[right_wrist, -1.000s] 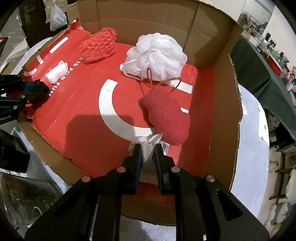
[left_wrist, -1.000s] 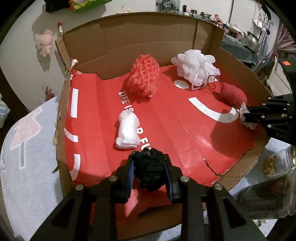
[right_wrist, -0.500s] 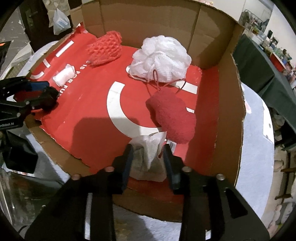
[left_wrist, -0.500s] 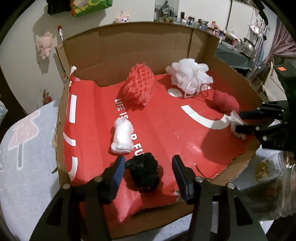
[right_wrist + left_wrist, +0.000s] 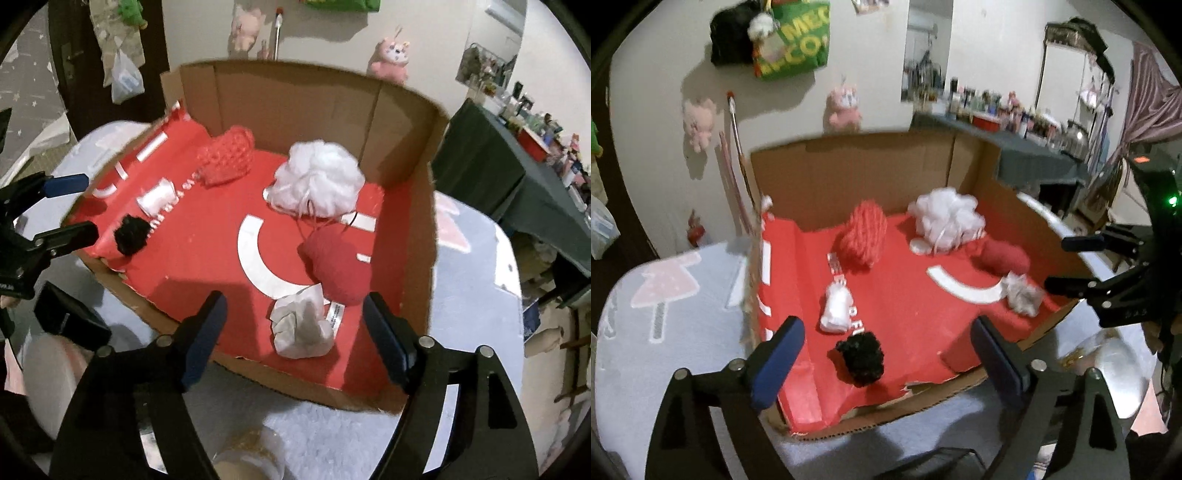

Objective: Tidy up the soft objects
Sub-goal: 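Open both tools to release the scrunchie and cloth in the box, then move both tools back toward the remaining items on the blanket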

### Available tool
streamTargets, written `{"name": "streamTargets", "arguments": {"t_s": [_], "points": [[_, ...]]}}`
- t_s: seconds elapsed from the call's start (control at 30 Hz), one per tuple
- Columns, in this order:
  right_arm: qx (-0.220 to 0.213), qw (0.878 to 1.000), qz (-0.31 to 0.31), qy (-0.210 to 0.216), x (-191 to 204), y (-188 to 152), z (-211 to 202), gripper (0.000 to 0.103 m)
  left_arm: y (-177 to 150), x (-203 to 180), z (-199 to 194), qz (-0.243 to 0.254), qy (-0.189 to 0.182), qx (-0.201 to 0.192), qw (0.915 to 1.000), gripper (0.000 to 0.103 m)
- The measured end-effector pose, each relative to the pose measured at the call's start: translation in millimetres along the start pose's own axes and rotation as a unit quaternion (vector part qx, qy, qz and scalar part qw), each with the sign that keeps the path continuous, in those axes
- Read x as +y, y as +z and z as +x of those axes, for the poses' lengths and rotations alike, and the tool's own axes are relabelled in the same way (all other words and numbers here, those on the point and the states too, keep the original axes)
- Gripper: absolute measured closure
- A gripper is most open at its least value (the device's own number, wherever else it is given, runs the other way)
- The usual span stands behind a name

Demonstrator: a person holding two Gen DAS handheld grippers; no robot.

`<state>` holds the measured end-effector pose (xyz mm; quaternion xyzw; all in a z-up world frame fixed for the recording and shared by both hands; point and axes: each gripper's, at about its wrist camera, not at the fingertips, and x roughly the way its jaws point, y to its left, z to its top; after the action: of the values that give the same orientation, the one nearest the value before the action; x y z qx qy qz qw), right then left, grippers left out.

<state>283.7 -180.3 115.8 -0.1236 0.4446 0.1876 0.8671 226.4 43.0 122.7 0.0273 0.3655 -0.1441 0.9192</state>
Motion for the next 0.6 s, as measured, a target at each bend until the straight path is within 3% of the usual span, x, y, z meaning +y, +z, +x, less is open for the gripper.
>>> {"name": "streamTargets", "arguments": {"t_s": [0.1,0.2,0.33,0.6], "points": [[-0.027,1.0,0.005,-0.002,3,-3,-22,0.026,1,-7,-25,-0.006,-0.006,-0.039,0.9992,0.001],[-0.054,0.998,0.016,-0.004,9,-7,-45,0.021,-1,-16,-48,-0.002,-0.006,-0.073,0.9973,0.0],[-0.096,0.995,0.025,-0.015,18,-17,-77,0.021,-7,-28,-75,-0.005,-0.009,-0.103,0.9946,0.0],[-0.172,0.983,0.054,-0.013,30,-54,-131,0.021,-32,-52,-111,-0.007,0.018,-0.154,0.9879,0.0]]}}
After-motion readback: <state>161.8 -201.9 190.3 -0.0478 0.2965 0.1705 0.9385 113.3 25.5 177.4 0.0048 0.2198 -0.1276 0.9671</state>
